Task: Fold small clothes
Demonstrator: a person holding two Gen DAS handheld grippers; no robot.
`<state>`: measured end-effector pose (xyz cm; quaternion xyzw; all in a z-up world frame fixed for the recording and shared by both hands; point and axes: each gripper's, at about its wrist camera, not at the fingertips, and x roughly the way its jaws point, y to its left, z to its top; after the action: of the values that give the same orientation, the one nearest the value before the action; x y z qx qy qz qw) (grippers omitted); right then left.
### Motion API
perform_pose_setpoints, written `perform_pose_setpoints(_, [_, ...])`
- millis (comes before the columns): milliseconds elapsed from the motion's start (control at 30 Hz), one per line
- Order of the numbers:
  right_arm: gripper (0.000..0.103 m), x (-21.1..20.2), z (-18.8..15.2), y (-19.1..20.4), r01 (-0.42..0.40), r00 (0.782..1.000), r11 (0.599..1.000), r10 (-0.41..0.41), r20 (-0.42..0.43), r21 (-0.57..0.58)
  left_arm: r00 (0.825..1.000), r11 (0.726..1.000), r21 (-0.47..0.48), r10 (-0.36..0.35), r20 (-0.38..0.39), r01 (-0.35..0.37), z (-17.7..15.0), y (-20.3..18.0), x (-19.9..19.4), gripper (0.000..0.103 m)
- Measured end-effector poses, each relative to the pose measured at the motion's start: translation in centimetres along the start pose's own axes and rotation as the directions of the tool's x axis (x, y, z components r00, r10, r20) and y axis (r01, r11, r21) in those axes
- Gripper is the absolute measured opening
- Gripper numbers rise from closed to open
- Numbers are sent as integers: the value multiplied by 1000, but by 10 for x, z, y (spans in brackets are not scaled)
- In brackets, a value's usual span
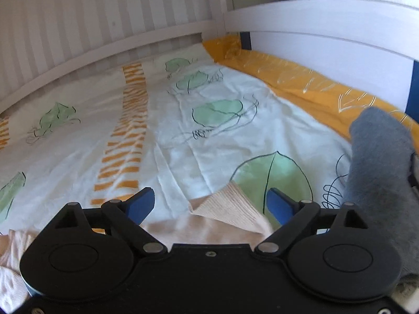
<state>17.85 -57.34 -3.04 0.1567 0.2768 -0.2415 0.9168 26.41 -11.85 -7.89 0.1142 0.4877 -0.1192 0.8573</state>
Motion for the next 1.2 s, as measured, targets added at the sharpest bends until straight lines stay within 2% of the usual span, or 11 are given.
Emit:
perform_pose_setpoints(100, [93,12,-4,-5,0,1000,999,-1,-30,-37,1000,998,-52,-30,-3,29,-5,7,3,76])
perform_pose_setpoints(200, [89,21,-10,-8,-22,998,998,19,-54,-57,1000,999,-44,-24,0,24,-6,6,4,77])
perform_pose_setpoints(233, [72,22,-12,-9,-27,998,998,23,-62,-60,1000,999,-37,-18,0,18,-6,5,4,78])
perform_pose_setpoints(267, [41,25,-14,-9,-28,997,998,24,-80,-57,1000,999,-31,-12,0,12,-6,4,4,78])
perform_pose_setpoints(300, [16,27,-14,-10,-24,995,998,19,-94,-50,1000,1000,-28,-8,0,8,-6,2,4,79])
perform_pose_setpoints(467, [16,10,-9,-12,-28,996,999,32,-79,45,1000,999,-38,-19,-4,18,-5,6,4,79])
perform_pose_setpoints(600, [16,-29,1,2,-140,989,982,144,-27,127,999,998,-53,-44,-17,43,-1,10,0,78])
perform_pose_setpoints(700, [16,-58,0,25,-234,971,963,237,-6,131,997,994,-73,-77,-21,75,-1,12,-6,77])
perform_pose_setpoints(867, [16,-103,-28,81,-376,925,925,378,-37,53,985,980,-101,-172,9,172,-2,9,-23,77])
perform_pose_setpoints(1033, [16,-133,-72,127,-494,864,869,486,-131,-33,959,954,-101,-278,44,281,-5,-2,-40,77])
perform_pose_setpoints(1200, [16,-136,-109,160,-496,865,842,455,-212,-214,919,915,-94,-390,50,393,-10,-15,-41,77])
